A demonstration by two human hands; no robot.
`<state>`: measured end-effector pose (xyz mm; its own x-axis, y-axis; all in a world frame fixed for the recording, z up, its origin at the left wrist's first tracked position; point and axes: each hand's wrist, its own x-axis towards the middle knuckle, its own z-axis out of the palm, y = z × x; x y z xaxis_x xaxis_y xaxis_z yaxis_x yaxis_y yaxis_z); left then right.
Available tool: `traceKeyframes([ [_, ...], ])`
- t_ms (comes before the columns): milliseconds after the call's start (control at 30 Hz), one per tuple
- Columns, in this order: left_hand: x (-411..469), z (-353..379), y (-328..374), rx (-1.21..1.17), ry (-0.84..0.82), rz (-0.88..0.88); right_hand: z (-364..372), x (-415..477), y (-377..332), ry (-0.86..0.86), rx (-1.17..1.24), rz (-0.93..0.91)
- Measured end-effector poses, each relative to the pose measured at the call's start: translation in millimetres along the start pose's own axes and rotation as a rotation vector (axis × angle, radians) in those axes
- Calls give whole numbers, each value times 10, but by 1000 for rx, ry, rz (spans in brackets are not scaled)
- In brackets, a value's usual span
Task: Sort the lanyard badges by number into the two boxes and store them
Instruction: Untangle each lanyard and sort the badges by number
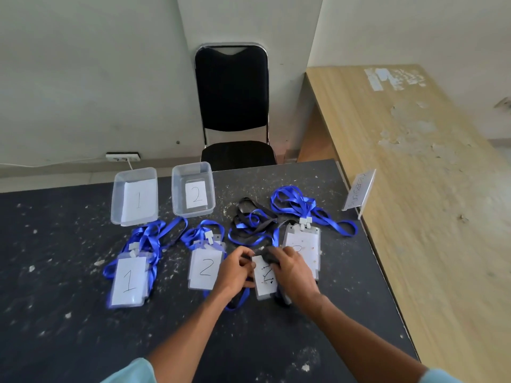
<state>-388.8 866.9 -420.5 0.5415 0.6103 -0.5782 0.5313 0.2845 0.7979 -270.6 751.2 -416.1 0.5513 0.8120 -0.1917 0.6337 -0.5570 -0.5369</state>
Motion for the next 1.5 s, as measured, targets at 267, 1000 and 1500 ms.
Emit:
traceKeyframes([
  [267, 38, -1, -5, 77, 8, 8, -90, -265, 104, -180, -98, -250],
  [1000, 90, -74, -15, -17, -62, -36, 122, 48, -58, -96, -61, -221],
  [1500, 78, -60, 24, 91, -29, -13, -200, -345, 209, -165, -124, -255],
])
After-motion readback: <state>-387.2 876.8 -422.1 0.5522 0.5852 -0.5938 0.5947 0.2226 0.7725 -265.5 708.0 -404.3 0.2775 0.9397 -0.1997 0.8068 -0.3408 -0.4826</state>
